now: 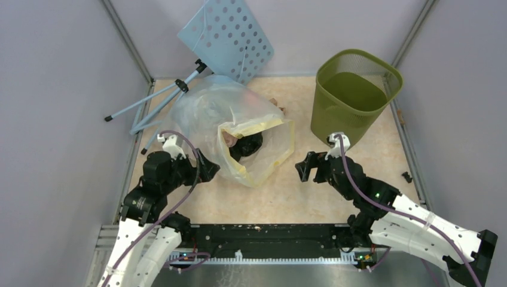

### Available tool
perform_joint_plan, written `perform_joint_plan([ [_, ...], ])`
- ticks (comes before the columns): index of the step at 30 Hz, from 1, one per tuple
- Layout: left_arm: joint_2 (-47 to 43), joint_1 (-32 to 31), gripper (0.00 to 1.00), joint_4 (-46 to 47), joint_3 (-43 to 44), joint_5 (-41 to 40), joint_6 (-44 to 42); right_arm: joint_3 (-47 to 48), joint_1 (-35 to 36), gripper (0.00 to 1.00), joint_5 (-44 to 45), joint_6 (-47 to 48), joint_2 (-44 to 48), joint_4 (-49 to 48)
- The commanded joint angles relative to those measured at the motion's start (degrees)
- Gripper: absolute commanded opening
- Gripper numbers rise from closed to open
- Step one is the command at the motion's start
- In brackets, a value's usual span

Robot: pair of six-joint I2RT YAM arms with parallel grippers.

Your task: Put the trash bags into the trash bin

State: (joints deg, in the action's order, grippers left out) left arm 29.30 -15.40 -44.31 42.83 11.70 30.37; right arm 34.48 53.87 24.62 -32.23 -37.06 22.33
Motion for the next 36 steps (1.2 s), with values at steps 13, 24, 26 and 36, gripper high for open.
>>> perform_joint_plan([
  [13, -4.2, 0.1, 0.99, 4.0, -0.7, 9.3, -8.1, -9.0, 0.0, 0.81, -5.7, 2.7, 4.1, -13.1],
  [24, -1.8, 0.1, 0.97, 16.0, -2.1, 9.3, -8.4, -14.7, 0.0, 0.63, -13.8, 5.9, -6.9, -43.7],
  [26, 0.8, 0.1, 0.94, 18.0, -1.5, 7.4, -8.8, -14.1, 0.0, 0.63, -11.7, 3.6, -11.8, -50.6],
  [36, 14.1, 0.0, 0.81, 24.5, 6.1, 1.0, -17.5, -7.3, 0.5, 0.62, 6.0, -24.8, -33.2, -63.8],
])
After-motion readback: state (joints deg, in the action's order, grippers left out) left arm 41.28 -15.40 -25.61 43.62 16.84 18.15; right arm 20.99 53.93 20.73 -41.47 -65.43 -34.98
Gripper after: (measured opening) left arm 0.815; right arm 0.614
